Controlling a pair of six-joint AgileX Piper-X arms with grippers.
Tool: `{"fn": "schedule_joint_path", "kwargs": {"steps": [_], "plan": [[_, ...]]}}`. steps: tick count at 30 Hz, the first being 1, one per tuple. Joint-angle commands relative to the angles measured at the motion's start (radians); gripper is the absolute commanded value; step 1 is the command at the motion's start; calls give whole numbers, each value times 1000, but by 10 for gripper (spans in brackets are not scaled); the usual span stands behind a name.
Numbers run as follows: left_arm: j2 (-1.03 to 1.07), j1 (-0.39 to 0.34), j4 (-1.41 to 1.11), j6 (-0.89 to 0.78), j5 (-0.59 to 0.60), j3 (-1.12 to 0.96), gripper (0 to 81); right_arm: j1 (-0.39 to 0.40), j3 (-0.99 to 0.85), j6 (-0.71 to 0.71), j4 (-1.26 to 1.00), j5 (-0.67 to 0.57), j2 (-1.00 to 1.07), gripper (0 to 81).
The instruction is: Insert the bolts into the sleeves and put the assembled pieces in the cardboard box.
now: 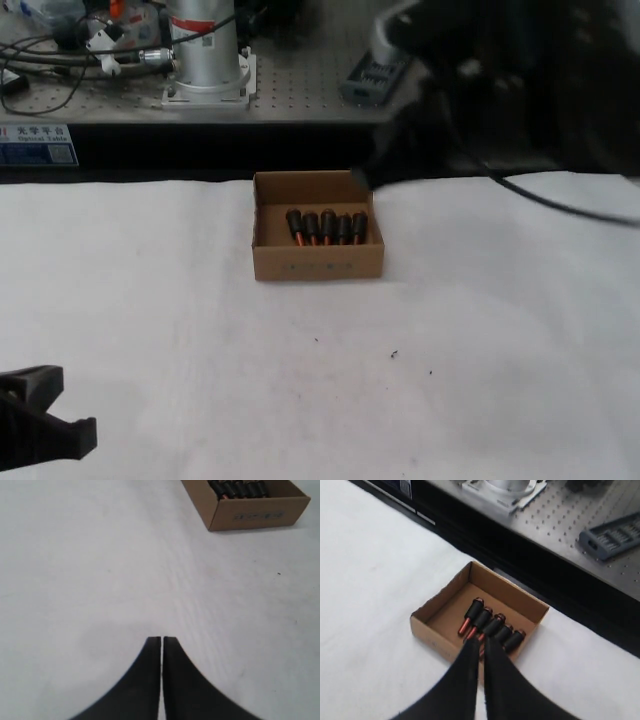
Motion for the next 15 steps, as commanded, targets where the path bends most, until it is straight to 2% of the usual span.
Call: {"fn": "schedule_joint_path", "kwargs": {"steps": [1, 8, 15], "plan": [[-8, 2, -24, 14, -3, 2, 11, -6, 90, -19, -64, -8, -83, 39], [-8, 2, -37, 14, -6, 30, 11, 0, 337, 5, -91, -25, -335, 39], [-8, 2, -34, 14, -6, 30, 11, 0, 463, 5, -92, -25, -418, 39]]}}
